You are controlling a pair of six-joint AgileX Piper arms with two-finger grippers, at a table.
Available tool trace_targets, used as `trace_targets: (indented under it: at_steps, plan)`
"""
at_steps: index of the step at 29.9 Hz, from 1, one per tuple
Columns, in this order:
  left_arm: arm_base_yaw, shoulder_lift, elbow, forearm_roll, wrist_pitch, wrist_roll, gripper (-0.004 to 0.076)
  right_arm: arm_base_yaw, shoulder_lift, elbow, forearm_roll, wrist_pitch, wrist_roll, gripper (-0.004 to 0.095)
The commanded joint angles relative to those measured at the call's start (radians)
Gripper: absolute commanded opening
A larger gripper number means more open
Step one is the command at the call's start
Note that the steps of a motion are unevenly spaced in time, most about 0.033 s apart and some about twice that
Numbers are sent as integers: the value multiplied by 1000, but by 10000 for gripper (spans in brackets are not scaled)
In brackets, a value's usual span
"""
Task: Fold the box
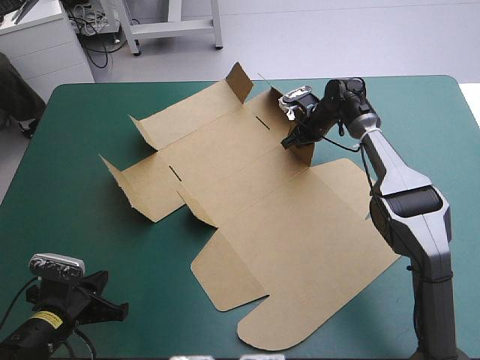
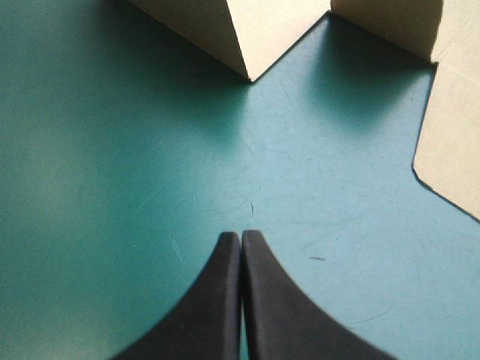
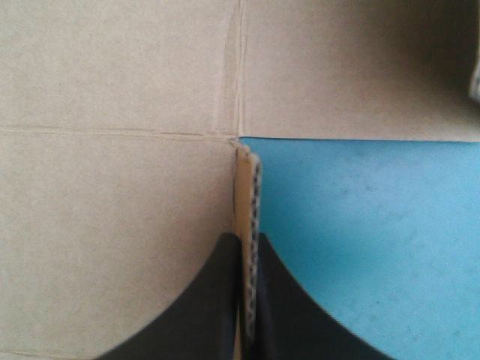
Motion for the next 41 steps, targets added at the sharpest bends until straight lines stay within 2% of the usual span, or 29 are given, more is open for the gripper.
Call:
trace_targets:
  at_steps: [1, 9, 14, 18, 25, 32, 41]
  plan:
    - [-1, 16, -25, -13, -60, -8, -32, -2, -68, -43, 3, -47, -14, -23]
    - [-1, 16, -25, -13, -60, -8, -32, -2, -68, -167, 10, 30, -216, -23]
    - [-1, 16, -25, -13, -60, -8, -32, 18, -68, -251, 64, 52, -412, -23]
    - [-1, 16, -25, -13, -60, -8, -32, 50, -68, -264, 74, 10, -622, -24]
    - [-1, 16, -25, -13, -60, -8, -32, 106, -68, -264, 210, -99, -790, -23]
    - [-1, 16, -25, -11, -60, -8, -32, 121, -68, -272, 300, -58, -832, -24]
    - [-1, 16, -25, -11, -60, -8, -32, 121, -70, -272, 267, 84, -803, -23]
